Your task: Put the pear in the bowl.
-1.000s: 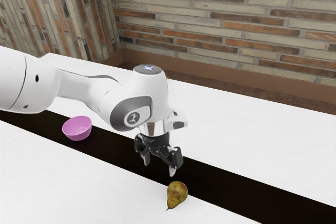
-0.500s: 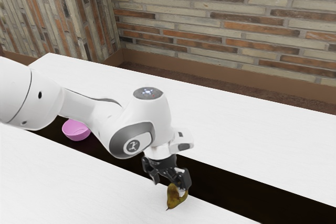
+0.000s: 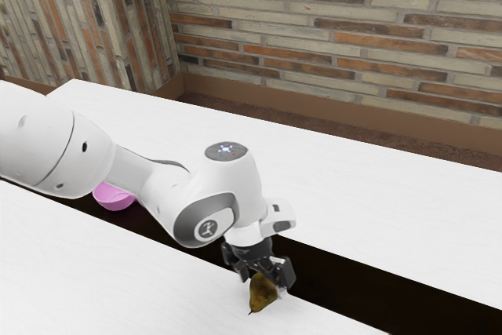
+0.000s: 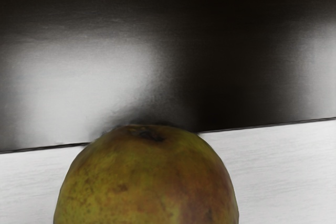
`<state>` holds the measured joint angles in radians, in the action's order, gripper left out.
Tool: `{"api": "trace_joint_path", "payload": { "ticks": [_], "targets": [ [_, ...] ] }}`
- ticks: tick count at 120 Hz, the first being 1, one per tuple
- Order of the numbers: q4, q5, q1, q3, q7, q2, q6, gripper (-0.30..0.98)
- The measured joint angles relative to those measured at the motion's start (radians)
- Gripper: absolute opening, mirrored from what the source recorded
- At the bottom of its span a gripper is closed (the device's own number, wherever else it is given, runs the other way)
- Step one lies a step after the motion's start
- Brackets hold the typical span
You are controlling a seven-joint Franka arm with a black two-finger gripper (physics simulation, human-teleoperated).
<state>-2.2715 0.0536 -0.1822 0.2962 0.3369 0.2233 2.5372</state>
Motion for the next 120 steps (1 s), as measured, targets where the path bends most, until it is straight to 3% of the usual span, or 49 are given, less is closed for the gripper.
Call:
{"api": "trace_joint_path", "payload": {
  "ticks": [56, 120],
  "targets": [
    [0.035, 0.000, 0.011, -0.006, -0.018, 0.062, 0.016, 0.68],
    [0.036, -0.006, 0.011, -0.006, -0.014, 0.061, 0.013, 0.35]
  ]
}}
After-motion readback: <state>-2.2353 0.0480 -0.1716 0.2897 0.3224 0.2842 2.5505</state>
